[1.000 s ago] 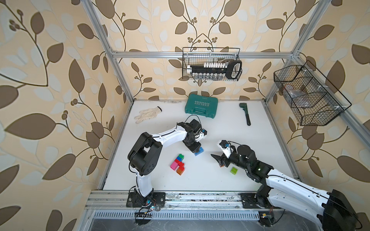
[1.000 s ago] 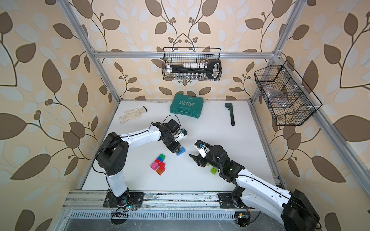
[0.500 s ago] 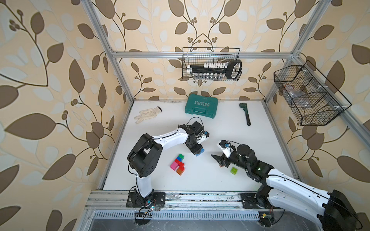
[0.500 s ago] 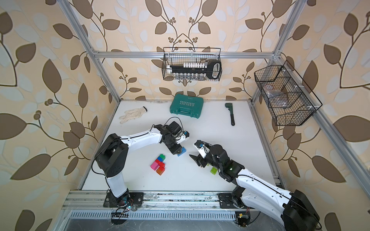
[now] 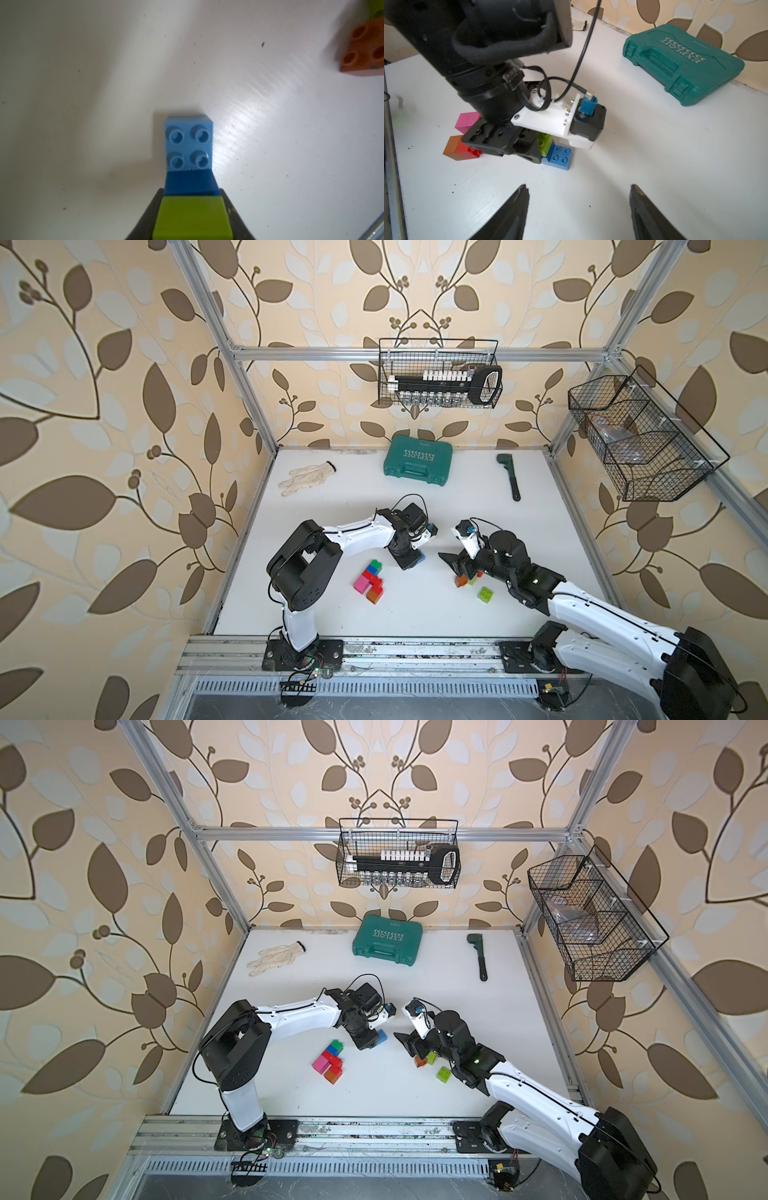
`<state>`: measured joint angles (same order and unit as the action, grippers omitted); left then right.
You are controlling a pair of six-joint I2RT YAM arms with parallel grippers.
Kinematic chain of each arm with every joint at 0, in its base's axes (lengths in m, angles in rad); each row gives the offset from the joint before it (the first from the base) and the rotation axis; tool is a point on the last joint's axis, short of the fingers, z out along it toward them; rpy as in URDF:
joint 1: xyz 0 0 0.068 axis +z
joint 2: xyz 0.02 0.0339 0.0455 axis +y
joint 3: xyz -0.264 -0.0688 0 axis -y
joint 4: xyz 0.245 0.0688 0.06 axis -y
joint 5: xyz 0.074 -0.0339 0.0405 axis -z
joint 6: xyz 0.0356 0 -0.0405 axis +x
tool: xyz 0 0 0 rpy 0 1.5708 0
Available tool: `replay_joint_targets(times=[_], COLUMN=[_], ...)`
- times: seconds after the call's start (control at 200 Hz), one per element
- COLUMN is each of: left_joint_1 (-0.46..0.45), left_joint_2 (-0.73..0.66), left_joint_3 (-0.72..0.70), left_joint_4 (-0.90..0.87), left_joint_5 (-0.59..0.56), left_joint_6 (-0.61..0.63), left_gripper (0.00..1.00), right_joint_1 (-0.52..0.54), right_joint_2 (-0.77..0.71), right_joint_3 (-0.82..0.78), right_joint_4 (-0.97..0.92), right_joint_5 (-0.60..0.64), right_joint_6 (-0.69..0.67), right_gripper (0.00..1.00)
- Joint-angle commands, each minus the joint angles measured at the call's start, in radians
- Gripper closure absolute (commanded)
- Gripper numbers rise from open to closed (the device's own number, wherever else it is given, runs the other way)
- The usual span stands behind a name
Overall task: Assemble the letter h with lego
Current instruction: Assemble the lego brick with the lego brick.
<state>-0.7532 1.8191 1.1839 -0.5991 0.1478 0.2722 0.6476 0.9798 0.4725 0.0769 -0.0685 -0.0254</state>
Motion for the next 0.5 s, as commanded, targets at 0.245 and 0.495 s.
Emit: replay_joint_targets(times=[0.245,0.495], left_joint_1=[-0.003,-0.004], left_joint_2=[0.002,0.019], left_joint_3=[-0.018,-0.02], left_joint_4=[0.023,0.048], left_joint_5=[-0.043,-0.062], left_joint_6=[0.06,0.078], left_gripper=[0.62,0.64], right_joint_1=[-0.03,-0.032], right_joint_2=[0.008,0.026], right_joint_3=[0.069,0.091], right_joint_4=[-0.078,-0.115], right_joint_5=[-0.041,-0.03], right_joint_6=[0.107,0.131], right_gripper=[0.29,0.3])
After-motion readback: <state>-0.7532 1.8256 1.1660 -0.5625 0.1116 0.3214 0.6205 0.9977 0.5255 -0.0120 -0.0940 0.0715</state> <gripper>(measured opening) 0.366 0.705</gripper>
